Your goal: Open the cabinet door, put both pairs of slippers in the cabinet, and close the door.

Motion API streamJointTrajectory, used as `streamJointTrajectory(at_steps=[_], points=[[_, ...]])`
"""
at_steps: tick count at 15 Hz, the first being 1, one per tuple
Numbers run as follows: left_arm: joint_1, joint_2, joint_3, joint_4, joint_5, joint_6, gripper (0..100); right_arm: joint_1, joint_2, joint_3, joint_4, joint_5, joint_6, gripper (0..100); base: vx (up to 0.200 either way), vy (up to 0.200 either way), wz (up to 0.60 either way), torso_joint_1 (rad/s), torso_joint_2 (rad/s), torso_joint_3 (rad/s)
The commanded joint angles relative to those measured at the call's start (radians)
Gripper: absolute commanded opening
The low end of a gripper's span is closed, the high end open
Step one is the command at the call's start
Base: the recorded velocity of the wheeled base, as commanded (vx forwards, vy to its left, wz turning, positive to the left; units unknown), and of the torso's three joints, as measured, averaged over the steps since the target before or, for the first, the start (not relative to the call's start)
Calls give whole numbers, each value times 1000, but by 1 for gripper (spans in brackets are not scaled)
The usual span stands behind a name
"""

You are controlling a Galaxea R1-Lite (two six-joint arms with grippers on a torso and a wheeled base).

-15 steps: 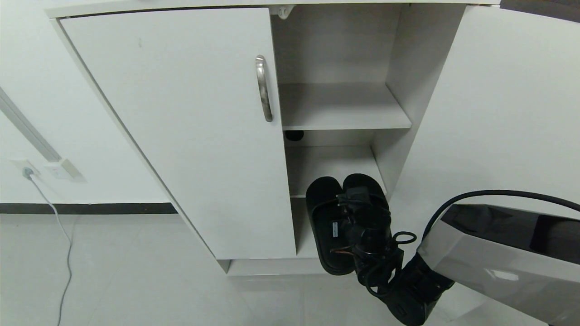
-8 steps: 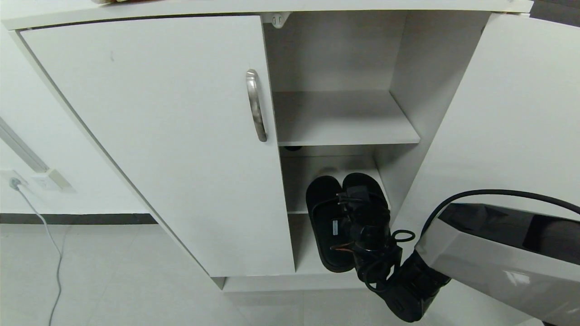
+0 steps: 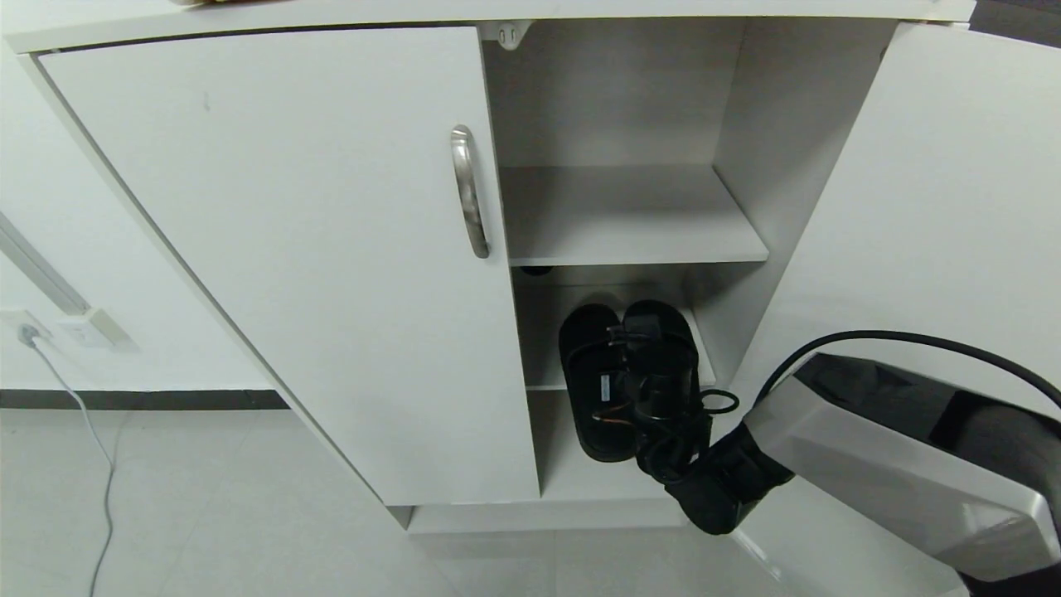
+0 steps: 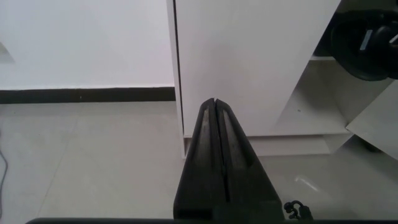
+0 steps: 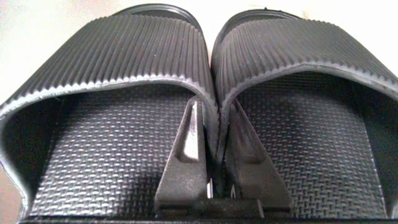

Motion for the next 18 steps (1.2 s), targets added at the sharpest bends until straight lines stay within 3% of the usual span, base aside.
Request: streamJointTrajectory(at_steps=[1, 6, 18], points=[[1, 1, 0, 0, 0, -1, 0, -12, 64, -126, 56, 0, 0, 0, 0, 0, 0, 0, 0, 0], [1, 1, 0, 0, 0, -1, 0, -42, 133, -320, 180, 0, 5, 0, 0, 0, 0, 0, 0, 0], [1, 1, 0, 0, 0, -1, 0, -62, 169, -406, 226, 0, 5, 0, 0, 0, 0, 0, 0, 0]])
